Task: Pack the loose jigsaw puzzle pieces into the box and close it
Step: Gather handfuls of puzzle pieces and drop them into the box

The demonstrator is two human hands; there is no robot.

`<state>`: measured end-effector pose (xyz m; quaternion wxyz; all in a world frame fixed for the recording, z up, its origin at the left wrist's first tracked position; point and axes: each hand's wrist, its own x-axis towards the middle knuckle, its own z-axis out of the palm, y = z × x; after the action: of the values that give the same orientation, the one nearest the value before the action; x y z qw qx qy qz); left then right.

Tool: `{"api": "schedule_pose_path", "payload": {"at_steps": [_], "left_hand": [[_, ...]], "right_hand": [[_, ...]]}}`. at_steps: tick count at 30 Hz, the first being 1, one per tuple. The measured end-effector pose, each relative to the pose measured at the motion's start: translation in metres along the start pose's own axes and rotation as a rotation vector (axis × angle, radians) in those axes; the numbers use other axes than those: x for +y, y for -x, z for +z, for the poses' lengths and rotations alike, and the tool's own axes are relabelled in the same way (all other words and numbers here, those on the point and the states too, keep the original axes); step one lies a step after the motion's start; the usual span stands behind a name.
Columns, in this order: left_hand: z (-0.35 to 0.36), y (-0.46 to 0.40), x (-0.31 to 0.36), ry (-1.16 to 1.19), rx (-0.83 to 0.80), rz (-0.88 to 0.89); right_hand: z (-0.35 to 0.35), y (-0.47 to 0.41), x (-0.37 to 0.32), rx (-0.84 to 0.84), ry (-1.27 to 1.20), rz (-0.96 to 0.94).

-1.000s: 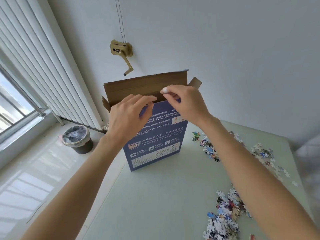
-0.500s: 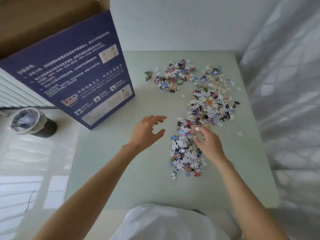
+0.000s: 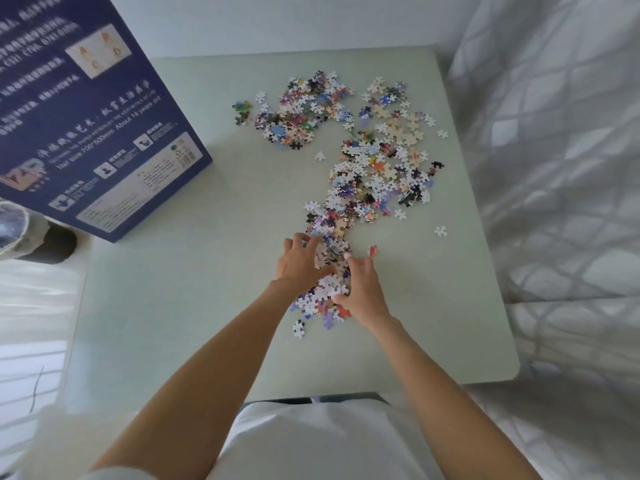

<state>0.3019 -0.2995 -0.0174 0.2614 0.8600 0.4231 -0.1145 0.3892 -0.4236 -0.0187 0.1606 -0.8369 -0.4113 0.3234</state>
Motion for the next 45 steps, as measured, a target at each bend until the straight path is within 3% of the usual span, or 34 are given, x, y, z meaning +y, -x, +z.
{"api": "schedule_pose_path", "payload": {"at_steps": [2,5,10,18,23,33,40,45], "left_hand": [[0.004,-0.001,-0.006,-0.045,0.024,0.052],[0.004,0.0,-0.02,0.0,0.034,0.089],[0.001,0.003,-0.032,0.085,0.013,0.113],[-0.001,0.002,-0.034,0.138,0.04,0.118],[-0.006,0.002,-0.032,0.095,0.028,0.1],[-0.001,0.003,-0.025,-0.037,0.051,0.146],[-0.002,0.006,-0.033,0.11,0.068,0.08],[-0.007,0.01,-0.041,0.147,0.067,0.049]], "right_hand": [[-0.007,-0.016,-0.002,0.032,0.002,-0.016],[-0.02,-0.04,-0.001,0.059,0.215,-0.098],[-0.028,-0.063,-0.006,-0.075,0.37,-0.261],[-0.017,-0.058,-0.01,-0.061,0.279,-0.295],[-0.013,-0.051,-0.012,0.008,0.225,-0.223],[-0.004,-0.041,-0.014,0.054,0.306,-0.23],[-0.01,-0.041,-0.001,-0.008,0.062,-0.085],[-0.01,-0.037,0.0,-0.015,0.092,-0.09]]}}
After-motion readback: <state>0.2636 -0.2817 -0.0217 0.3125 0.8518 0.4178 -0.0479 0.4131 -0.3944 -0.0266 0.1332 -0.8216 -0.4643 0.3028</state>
